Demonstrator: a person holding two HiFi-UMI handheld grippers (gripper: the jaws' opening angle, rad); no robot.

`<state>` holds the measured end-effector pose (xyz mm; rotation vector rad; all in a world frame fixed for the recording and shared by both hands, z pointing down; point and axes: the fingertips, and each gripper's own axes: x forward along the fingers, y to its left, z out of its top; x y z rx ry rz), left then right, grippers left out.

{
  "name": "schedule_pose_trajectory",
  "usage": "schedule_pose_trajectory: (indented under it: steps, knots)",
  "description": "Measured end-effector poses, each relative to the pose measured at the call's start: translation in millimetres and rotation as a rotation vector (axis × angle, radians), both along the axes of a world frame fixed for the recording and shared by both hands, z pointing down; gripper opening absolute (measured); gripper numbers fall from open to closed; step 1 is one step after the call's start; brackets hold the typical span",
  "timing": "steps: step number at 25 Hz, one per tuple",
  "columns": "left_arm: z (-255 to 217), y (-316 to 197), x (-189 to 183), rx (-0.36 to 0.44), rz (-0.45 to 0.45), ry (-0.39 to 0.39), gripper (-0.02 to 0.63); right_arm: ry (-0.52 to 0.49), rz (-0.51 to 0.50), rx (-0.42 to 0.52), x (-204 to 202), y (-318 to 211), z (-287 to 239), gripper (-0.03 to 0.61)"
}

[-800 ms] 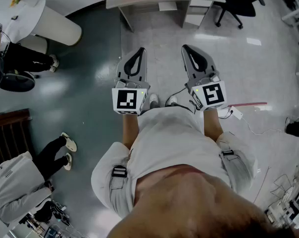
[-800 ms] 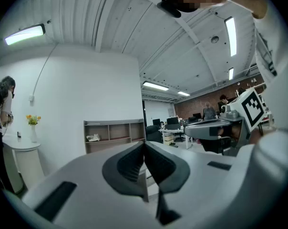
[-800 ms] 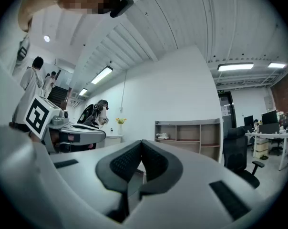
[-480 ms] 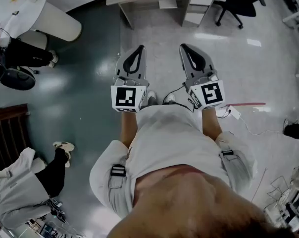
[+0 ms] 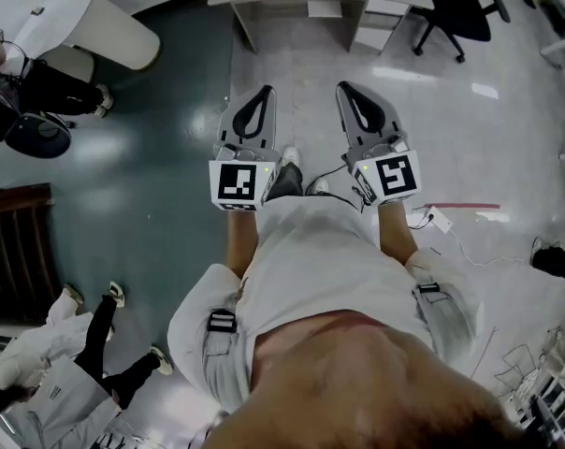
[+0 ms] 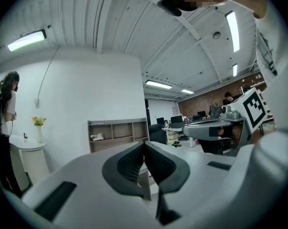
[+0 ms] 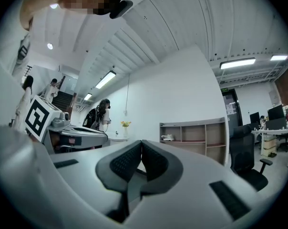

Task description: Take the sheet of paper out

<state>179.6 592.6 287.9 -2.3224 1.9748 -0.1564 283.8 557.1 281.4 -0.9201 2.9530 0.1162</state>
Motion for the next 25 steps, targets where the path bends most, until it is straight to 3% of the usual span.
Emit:
schedule_pose_trajectory:
  steps: [7,25]
  knots:
    - [1,-22,-18,0.004,0.005,0.016,0.021,0.018,0.003,-0.004,-19,-21,3,0.020]
    - [1,-119,-110,0.011,0.052,0.050,0.021,0.067,0.066,-0.013,-106,-114,4,0.020]
